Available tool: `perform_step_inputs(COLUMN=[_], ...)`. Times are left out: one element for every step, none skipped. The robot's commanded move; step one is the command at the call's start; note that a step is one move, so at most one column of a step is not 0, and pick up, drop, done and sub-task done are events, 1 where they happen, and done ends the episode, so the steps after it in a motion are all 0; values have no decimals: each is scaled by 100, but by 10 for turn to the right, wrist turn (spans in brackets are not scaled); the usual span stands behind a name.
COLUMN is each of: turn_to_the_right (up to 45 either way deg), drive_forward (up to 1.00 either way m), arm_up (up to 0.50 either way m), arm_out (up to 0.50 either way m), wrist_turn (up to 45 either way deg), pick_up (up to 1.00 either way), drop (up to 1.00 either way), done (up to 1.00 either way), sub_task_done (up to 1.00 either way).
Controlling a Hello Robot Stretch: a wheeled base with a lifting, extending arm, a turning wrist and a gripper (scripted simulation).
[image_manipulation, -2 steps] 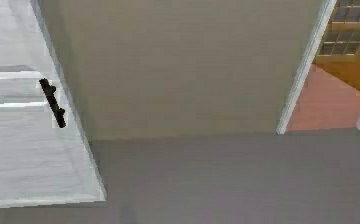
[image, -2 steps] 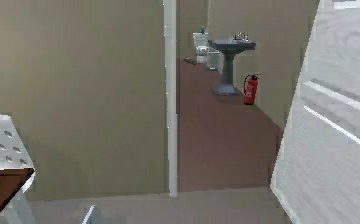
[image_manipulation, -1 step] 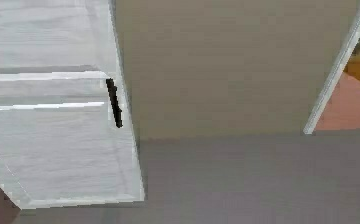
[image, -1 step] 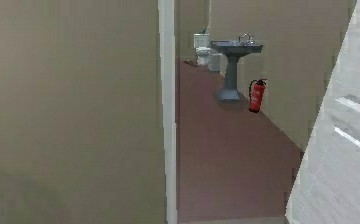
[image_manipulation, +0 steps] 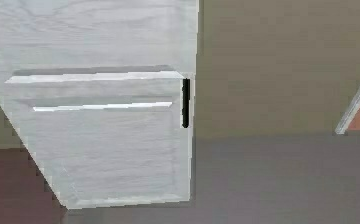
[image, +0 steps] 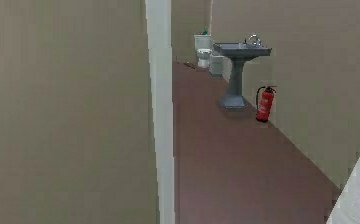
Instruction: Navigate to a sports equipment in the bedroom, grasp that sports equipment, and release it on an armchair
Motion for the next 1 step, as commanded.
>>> perform_step_inputs(turn_to_the_right=[-450], drive_forward=[0], arm_up=[0], arm_out=[0], wrist_turn=[0], pick_up=[0], drop=[0], done=[0], sub_task_done=[0])
